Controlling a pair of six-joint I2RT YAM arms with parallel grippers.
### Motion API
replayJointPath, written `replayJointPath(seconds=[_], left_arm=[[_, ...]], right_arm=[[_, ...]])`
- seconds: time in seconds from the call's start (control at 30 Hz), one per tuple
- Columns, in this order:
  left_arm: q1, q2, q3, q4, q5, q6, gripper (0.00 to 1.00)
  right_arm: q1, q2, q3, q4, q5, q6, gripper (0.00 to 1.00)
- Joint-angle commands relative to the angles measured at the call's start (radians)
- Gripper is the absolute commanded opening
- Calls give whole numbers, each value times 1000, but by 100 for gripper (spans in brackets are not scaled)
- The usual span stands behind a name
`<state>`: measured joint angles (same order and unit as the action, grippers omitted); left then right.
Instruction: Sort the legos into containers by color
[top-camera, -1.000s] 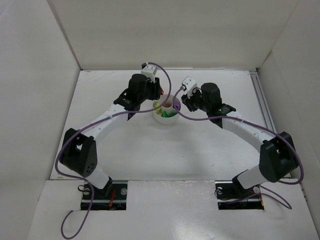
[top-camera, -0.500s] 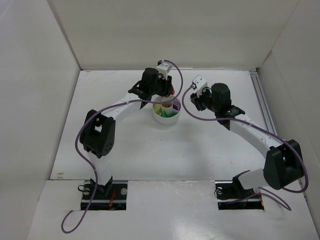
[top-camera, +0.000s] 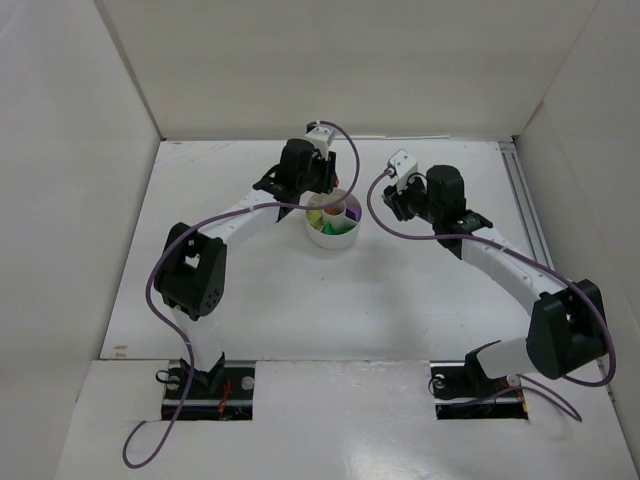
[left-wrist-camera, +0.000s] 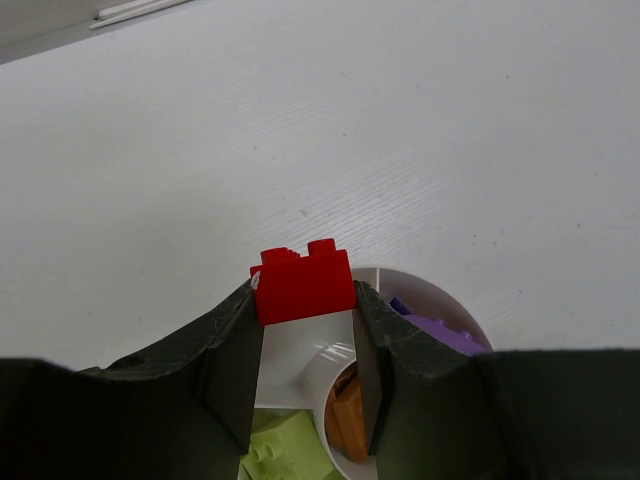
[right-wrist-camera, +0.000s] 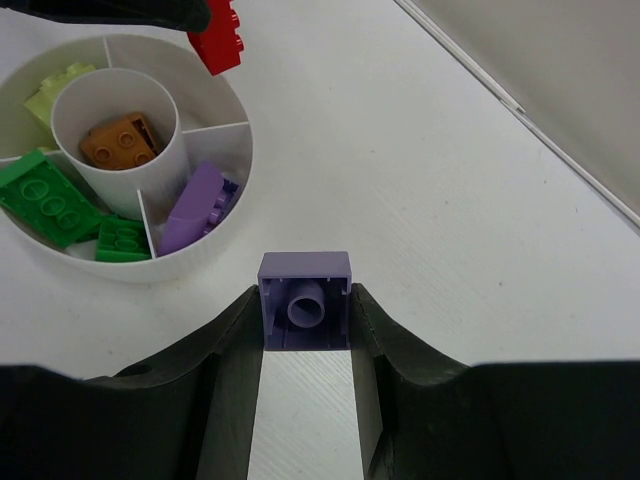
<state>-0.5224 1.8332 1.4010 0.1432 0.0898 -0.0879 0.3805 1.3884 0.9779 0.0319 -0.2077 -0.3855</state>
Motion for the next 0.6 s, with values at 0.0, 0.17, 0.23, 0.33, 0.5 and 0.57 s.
replayJointPath(seconds=[0.0,0.17,0.23,0.33,0.5,0.57], left_arm=[[-4,-16,4,19,-36,-9,0],[-13,-6,4,-10,-27,2,0],[-13,3,4,-24,-48,14,0],[-24,15,15,-62,-70,14,2],[-24,40,38,-103,-88,14,24],[-24,26,38,-103,-88,5,31]], right_arm=[[-12,0,-1,42,-24,5,30],[-12,9,-10,42,-13,5,31],[-22,9,-10,42,-13,5,31],[-22,9,-10,42,-13,5,31],[-22,29,-1,42,-33,14,31],[-22,40,-1,42,-54,14,31]])
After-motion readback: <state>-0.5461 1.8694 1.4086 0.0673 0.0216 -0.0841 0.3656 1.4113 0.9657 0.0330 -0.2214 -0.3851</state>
